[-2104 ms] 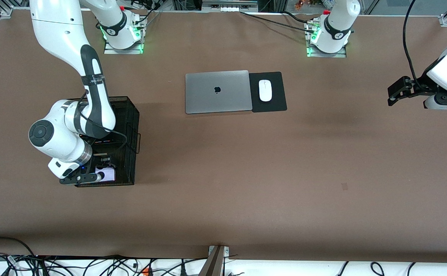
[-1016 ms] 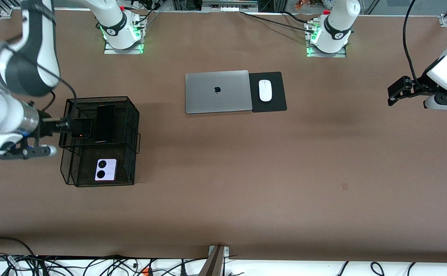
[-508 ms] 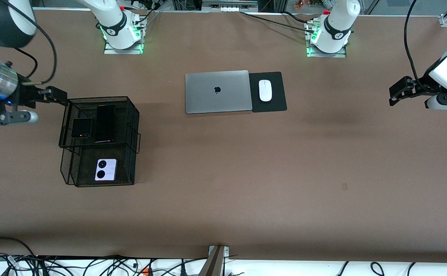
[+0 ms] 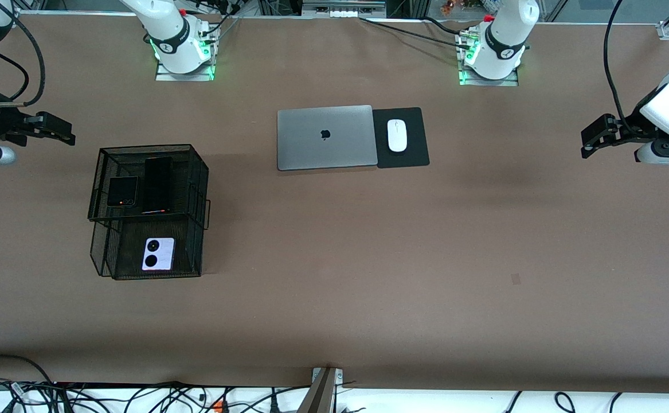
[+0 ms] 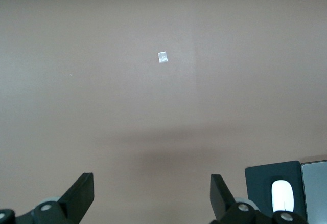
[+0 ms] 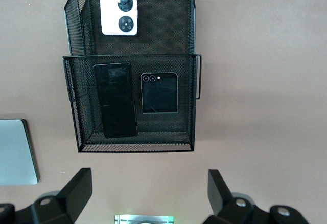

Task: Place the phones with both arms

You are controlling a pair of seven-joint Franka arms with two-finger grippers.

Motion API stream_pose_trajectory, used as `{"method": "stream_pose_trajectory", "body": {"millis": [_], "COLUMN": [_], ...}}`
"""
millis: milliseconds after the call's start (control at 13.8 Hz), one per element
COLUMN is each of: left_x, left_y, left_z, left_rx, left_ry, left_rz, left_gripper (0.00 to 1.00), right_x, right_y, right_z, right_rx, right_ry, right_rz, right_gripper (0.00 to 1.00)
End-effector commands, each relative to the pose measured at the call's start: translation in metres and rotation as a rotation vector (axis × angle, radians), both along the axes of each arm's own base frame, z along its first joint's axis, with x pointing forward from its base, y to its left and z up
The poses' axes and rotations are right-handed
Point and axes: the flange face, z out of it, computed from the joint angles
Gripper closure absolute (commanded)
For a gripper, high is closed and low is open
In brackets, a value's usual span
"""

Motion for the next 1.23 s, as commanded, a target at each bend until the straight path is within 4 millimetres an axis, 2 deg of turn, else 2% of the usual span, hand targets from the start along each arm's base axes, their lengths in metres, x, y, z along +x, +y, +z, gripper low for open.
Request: {"method": "stream_pose_trajectory", "body": {"millis": [0, 218, 290, 435, 508, 580, 871, 1161], "left_x": [0.001, -0.01, -0.006, 0.001, 0.004, 0.004, 0.002, 0.002], "left_y": [-0.002, 0.005, 0.009, 0.036, 0.036, 0.034, 0.005, 0.004], "left_z": [0.006, 0.003, 0.0, 0.001, -0.001, -0.001, 0.002, 0.002], "left_rx": [-0.022, -0.021, -0.024, -0.036, -0.052, -0.063, -0.061, -0.059], "left_ry": [0.014, 0.074, 0.076, 0.065, 0.066, 0.066, 0.069, 0.069], "left_rz": [-0.001, 0.01, 0.022, 0.057, 0.059, 0.058, 0.021, 0.018], "left_gripper": [0.0, 0.0, 0.0, 0.0, 0.0, 0.0, 0.0, 0.0], "right_x": [-0.011, -0.012, -0.012, -0.012, -0.012, -0.012, -0.011, -0.011], "right_y": [0.003, 0.004, 0.004, 0.004, 0.004, 0.004, 0.005, 0.005], "right_z": [0.009, 0.01, 0.01, 0.01, 0.01, 0.01, 0.011, 0.011], "right_rx": [-0.02, -0.02, -0.02, -0.02, -0.018, -0.017, -0.017, -0.017], "right_ry": [-0.014, -0.003, -0.003, -0.003, -0.003, -0.003, -0.006, -0.007], "right_rz": [-0.018, -0.04, -0.039, -0.04, -0.04, -0.042, -0.039, -0.039], "right_gripper": [0.0, 0.0, 0.0, 0.0, 0.0, 0.0, 0.0, 0.0]}}
